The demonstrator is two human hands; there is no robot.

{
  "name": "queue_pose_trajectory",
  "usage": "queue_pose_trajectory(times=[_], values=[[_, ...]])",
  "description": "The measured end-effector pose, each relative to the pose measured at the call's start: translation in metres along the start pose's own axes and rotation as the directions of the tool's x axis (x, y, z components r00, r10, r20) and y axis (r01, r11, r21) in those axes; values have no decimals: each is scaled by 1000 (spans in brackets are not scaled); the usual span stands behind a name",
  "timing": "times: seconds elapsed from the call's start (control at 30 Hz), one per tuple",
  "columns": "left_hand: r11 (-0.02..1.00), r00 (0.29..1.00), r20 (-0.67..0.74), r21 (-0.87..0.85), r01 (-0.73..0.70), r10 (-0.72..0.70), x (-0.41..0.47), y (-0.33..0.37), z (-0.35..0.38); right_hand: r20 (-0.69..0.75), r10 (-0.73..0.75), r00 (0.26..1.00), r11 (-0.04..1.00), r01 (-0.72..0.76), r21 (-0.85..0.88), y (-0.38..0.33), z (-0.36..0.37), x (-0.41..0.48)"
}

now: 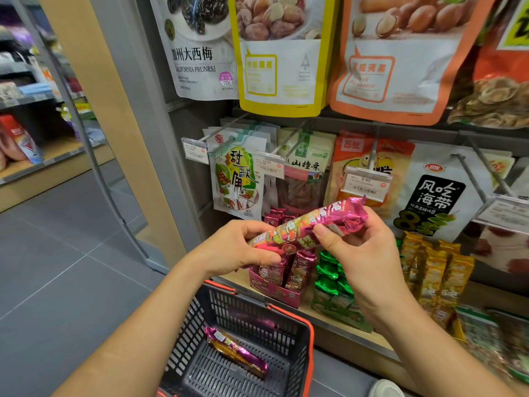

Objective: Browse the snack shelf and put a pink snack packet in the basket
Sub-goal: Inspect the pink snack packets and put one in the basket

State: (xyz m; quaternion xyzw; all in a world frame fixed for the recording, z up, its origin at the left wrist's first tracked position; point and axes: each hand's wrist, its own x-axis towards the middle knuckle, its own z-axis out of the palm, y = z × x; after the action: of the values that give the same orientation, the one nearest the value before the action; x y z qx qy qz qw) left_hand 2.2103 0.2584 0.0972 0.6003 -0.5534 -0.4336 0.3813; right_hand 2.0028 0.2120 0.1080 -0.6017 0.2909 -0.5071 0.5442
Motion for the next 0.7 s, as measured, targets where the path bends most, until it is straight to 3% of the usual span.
queue_pose_trajectory(times=[0.13,0.2,0.27,0.37,0.47,0.57,0.7], values=[[997,996,-91,70,12,-6,-1,-8,-10,3,6,1000,1000,-6,-26,0,-4,1],[991,987,-160,125,40,-19,-2,-11,-15,39,47,998,989,-41,-143,1,-12,4],[982,979,-204,181,61,-23,-4,-13,-20,171,143,975,948,-85,-308,-1,-22,8],[946,984,-174,312,83,-29,-7,-14,-24,398,297,868,805,-4,-593,-1,-38,16],[862,985,-169,496,106,-24,-7,-13,-21,446,503,740,594,78,-800,1,-43,15],[821,993,-114,569,54,14,-2,-8,-8,411,449,793,417,220,-882,12,-32,7],[841,994,-95,541,2,58,3,-3,7,460,298,836,317,368,-874,30,-11,-4]])
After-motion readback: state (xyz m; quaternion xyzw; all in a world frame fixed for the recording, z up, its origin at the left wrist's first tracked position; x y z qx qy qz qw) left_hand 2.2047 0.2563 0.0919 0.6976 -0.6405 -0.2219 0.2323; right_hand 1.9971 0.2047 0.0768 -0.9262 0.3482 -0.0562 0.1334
